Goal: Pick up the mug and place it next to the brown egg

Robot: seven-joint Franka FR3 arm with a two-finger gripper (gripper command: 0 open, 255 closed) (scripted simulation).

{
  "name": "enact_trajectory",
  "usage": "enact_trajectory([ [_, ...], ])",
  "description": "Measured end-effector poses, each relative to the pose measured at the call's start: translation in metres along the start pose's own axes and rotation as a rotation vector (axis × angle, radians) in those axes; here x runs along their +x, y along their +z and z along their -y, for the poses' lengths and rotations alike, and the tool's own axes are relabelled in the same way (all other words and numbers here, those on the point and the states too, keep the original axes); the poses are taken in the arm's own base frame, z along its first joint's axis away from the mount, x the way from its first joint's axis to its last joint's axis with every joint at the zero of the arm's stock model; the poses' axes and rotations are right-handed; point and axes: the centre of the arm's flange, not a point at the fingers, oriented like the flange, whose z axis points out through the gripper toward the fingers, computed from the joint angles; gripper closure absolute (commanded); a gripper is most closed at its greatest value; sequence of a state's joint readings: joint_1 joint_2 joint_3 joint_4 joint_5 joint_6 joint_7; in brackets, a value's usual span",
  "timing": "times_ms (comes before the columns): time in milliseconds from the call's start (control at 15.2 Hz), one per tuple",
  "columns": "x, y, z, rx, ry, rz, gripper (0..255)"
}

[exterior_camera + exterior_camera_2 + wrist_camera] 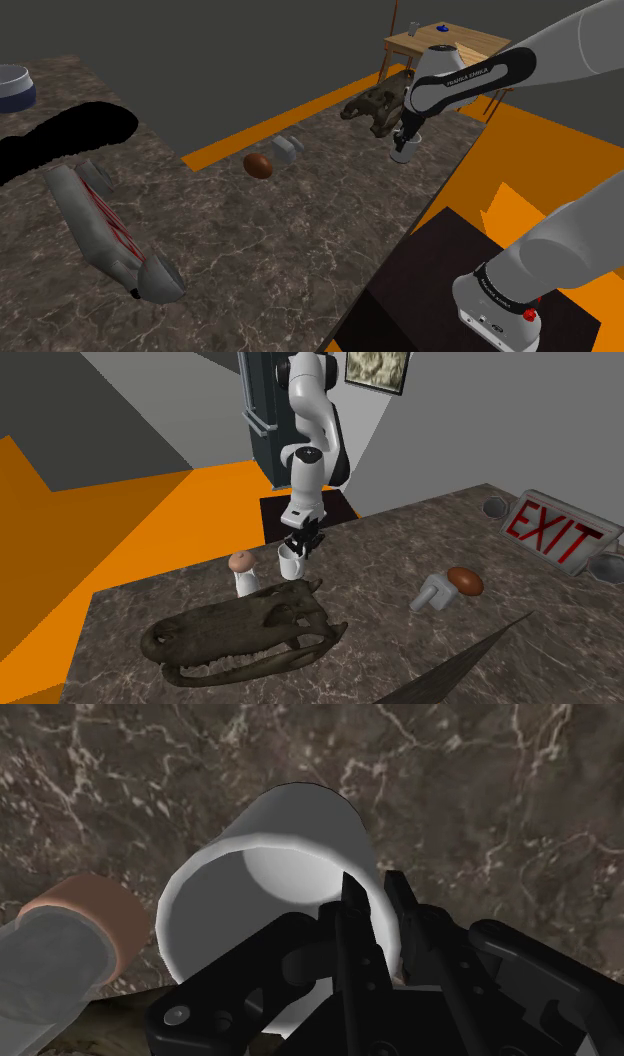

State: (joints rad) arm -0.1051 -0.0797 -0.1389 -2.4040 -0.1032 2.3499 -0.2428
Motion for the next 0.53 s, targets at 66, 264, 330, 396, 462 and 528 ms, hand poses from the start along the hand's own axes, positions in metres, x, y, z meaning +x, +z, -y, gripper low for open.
enact_trajectory([
  [66,0.000,-0.003,-0.001,0.000,0.000,0.000,255],
  [264,0.000,-0.016,-0.001,0.000,0.000,0.000,255],
  [330,0.001,-0.022,-0.003,0.000,0.000,0.000,255],
  [396,0.001,-0.026,-0.003,0.000,0.000,0.000,255],
  [462,-0.001,-0.032,-0.002,0.000,0.000,0.000,255],
  [528,0.001,-0.036,-0.003,0.000,0.000,0.000,255],
])
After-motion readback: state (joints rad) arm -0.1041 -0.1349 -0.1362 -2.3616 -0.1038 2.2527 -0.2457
